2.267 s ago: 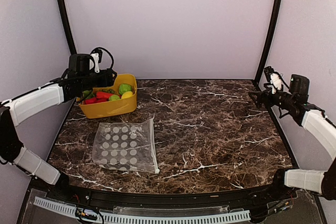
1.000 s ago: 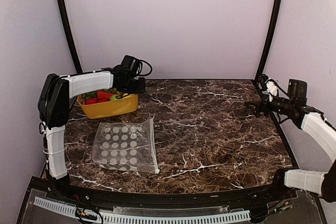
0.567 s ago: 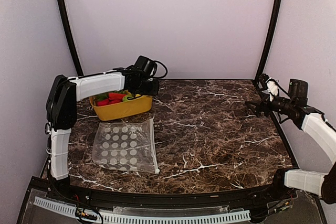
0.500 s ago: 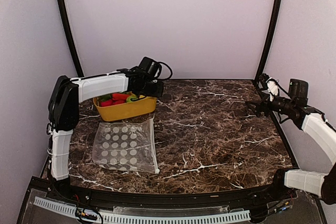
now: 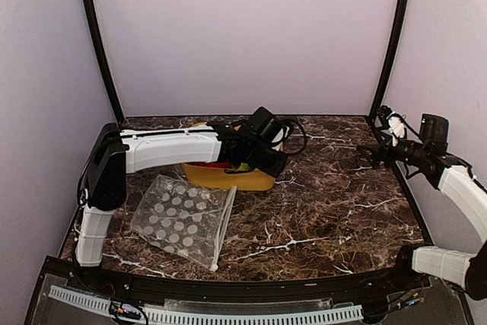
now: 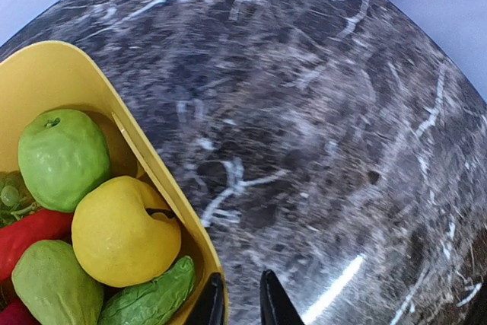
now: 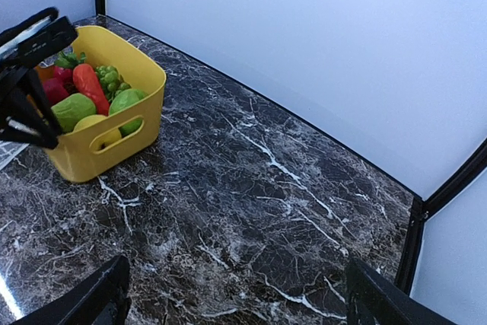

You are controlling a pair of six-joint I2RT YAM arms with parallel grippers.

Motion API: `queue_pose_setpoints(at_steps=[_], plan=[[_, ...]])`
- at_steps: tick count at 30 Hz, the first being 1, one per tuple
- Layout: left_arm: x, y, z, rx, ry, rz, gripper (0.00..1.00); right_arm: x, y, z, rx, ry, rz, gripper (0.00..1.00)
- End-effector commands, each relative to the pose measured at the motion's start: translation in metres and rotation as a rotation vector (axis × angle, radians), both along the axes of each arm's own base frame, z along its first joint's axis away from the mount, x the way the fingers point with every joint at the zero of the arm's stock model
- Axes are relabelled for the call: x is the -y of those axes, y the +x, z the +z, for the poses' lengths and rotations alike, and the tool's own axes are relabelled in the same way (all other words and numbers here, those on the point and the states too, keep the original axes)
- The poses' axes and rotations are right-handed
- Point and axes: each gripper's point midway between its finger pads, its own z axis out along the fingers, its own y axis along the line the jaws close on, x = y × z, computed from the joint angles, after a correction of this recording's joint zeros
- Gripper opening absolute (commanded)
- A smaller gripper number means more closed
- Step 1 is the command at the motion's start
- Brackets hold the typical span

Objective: Place the food in the zip-top bag and seal the zipper
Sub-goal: Move the bin to the center of the board.

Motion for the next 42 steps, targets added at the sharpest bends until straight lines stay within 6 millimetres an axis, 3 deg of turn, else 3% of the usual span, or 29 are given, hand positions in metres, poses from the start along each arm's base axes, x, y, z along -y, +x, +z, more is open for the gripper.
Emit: queue_pose_setpoints(at_steps=[1,4,7,9,10,13,14,15,16,17,18,19,21,22,23,25,30,33,37,42], plan=[[0.047,-0.074,0.010,-0.026,-0.019,-0.288,0.16,0.003,0.003,0.005,0.025,-0.014,-0.025,0.95],[0.055,-0.114,0.001,-0.067,0.016,-0.386,0.15,0.004,0.005,0.007,0.017,0.002,-0.037,0.95],[0.052,-0.134,0.005,-0.065,0.058,-0.447,0.20,-0.003,0.004,0.020,0.024,0.023,0.003,0.93],[0.042,-0.133,0.024,-0.012,0.079,-0.433,0.34,-0.014,0.001,0.027,-0.003,0.006,0.073,0.92],[0.031,-0.127,0.043,0.047,0.079,-0.396,0.43,-0.018,0.002,0.025,-0.052,0.007,0.088,0.91],[0.007,-0.119,0.084,0.182,0.063,-0.353,0.60,-0.027,0.015,0.024,-0.166,0.002,0.115,0.90],[-0.010,-0.114,0.103,0.253,0.059,-0.312,0.70,-0.040,0.015,0.024,-0.194,-0.005,0.157,0.90],[-0.020,-0.110,0.111,0.298,0.072,-0.293,0.77,-0.046,0.017,0.022,-0.222,-0.011,0.176,0.90],[-0.042,-0.101,0.125,0.366,0.068,-0.218,0.92,-0.052,0.020,0.023,-0.242,-0.016,0.189,0.90],[-0.056,-0.095,0.133,0.398,0.061,-0.166,0.96,-0.058,0.023,0.022,-0.261,-0.023,0.202,0.89],[-0.085,-0.082,0.137,0.428,0.048,-0.055,0.98,-0.065,0.027,0.022,-0.279,-0.035,0.214,0.89],[-0.101,-0.075,0.140,0.433,0.031,0.006,0.98,-0.077,0.028,0.020,-0.295,-0.058,0.237,0.89],[-0.167,-0.050,0.134,0.397,0.008,0.194,0.99,-0.095,0.034,0.014,-0.332,-0.116,0.272,0.83],[-0.184,-0.045,0.134,0.367,-0.027,0.265,0.99,-0.104,0.038,0.009,-0.352,-0.150,0.284,0.79],[-0.213,-0.038,0.131,0.355,-0.032,0.338,0.99,-0.112,0.042,0.003,-0.377,-0.178,0.294,0.77],[-0.240,-0.035,0.129,0.355,-0.103,0.400,0.99,-0.126,0.055,-0.008,-0.413,-0.233,0.299,0.72],[-0.279,-0.036,0.131,0.524,-0.148,0.450,0.99,-0.155,0.087,-0.039,-0.534,-0.325,0.345,0.56],[-0.304,-0.027,0.119,0.494,-0.111,0.540,0.99,-0.169,0.093,-0.065,-0.608,-0.369,0.385,0.50],[-0.344,-0.015,0.096,0.386,-0.106,0.782,0.99,-0.188,0.098,-0.080,-0.634,-0.391,0.425,0.48],[-0.339,-0.011,0.091,0.331,-0.048,0.738,0.99,-0.205,0.102,-0.093,-0.649,-0.402,0.439,0.47]])
